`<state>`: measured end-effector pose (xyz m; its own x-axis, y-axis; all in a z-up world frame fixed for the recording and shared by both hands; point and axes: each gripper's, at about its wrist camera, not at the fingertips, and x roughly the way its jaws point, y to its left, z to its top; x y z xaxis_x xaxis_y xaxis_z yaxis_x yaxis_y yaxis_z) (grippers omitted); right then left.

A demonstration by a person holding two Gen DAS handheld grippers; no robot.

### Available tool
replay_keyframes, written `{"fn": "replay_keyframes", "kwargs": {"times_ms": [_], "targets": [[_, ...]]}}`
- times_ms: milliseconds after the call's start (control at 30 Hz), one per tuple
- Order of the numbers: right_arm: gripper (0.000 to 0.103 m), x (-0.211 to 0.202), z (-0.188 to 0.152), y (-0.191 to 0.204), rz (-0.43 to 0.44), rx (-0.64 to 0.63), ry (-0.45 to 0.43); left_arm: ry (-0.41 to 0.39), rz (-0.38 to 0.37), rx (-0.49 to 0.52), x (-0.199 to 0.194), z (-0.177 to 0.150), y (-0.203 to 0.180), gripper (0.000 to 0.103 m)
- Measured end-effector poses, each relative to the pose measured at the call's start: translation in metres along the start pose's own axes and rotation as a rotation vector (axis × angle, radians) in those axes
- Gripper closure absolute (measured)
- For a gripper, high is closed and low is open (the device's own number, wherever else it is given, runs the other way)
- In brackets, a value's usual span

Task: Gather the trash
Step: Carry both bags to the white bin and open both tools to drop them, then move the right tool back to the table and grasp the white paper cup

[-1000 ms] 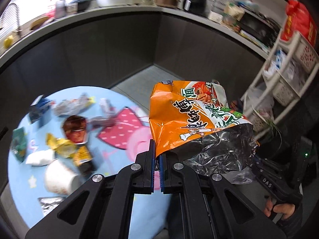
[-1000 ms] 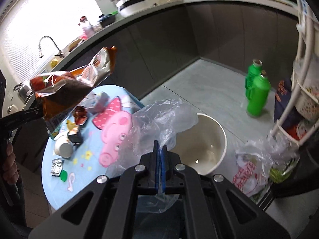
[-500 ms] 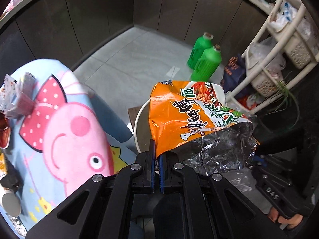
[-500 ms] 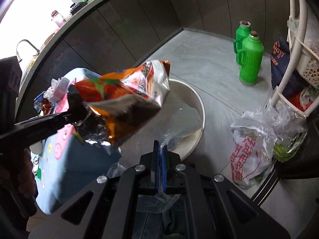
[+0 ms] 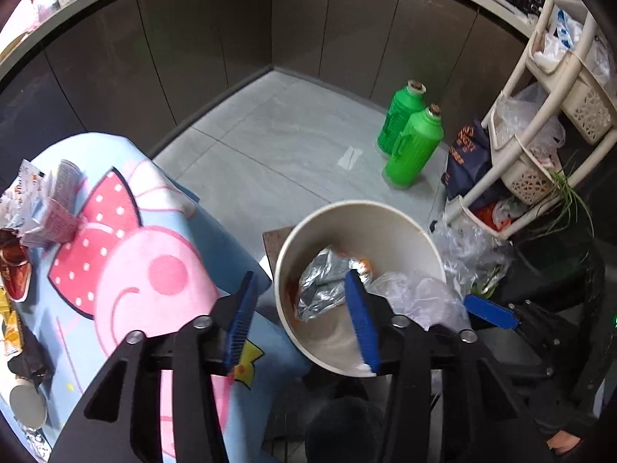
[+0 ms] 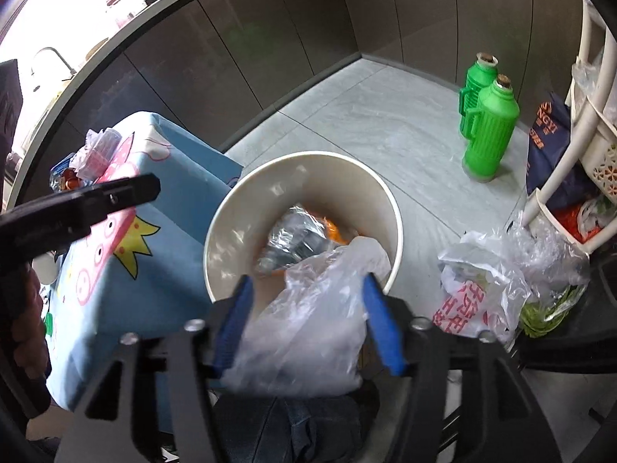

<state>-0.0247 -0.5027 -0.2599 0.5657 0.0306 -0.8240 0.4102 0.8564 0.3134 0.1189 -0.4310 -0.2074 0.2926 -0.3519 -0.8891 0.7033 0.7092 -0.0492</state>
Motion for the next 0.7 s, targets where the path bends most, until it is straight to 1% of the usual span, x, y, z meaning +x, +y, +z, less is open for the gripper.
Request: {"fn": "replay_keyframes", "kwargs": {"times_ms": [67, 100, 133, 167, 300, 367, 400, 533, 600, 700], "targets": [[0.03, -0.003, -0.001, 0.002, -0.002, -0.012, -0.004, -0.024, -0.001, -0.009, -0.01, -0.001, 0.004, 0.048], [0.028, -0.005, -0.001, 0.003, 0.0, -0.013, -0.005, -0.037, 0.001, -0.015, -0.015, -0.001, 0.006, 0.042], [0.023, -0.007, -0.001, 0.004, 0.001, -0.012, -0.007, -0.051, 0.005, -0.02, -0.02, -0.002, 0.008, 0.039], [0.017, -0.01, -0.002, 0.005, 0.002, -0.012, -0.012, -0.072, 0.013, -0.028, -0.027, -0.002, 0.01, 0.033], [0.014, -0.022, -0.003, 0.011, -0.004, -0.02, -0.026, -0.142, 0.038, -0.059, -0.054, -0.005, 0.019, 0.015], [0.006, -0.032, -0.002, 0.017, -0.005, -0.027, -0.037, -0.178, 0.056, -0.082, -0.071, -0.009, 0.026, 0.009], [0.003, -0.036, -0.003, 0.02, -0.002, -0.032, -0.042, -0.194, 0.059, -0.093, -0.081, -0.012, 0.029, 0.008], [0.003, -0.058, -0.002, 0.04, 0.022, -0.059, -0.063, -0.225, 0.058, -0.149, -0.117, -0.025, 0.051, 0.008], [0.003, -0.071, -0.003, 0.056, 0.041, -0.087, -0.084, -0.238, 0.056, -0.187, -0.139, -0.037, 0.065, 0.008], [0.003, -0.089, -0.005, 0.082, 0.08, -0.132, -0.118, -0.262, 0.085, -0.237, -0.171, -0.058, 0.084, 0.008]]}}
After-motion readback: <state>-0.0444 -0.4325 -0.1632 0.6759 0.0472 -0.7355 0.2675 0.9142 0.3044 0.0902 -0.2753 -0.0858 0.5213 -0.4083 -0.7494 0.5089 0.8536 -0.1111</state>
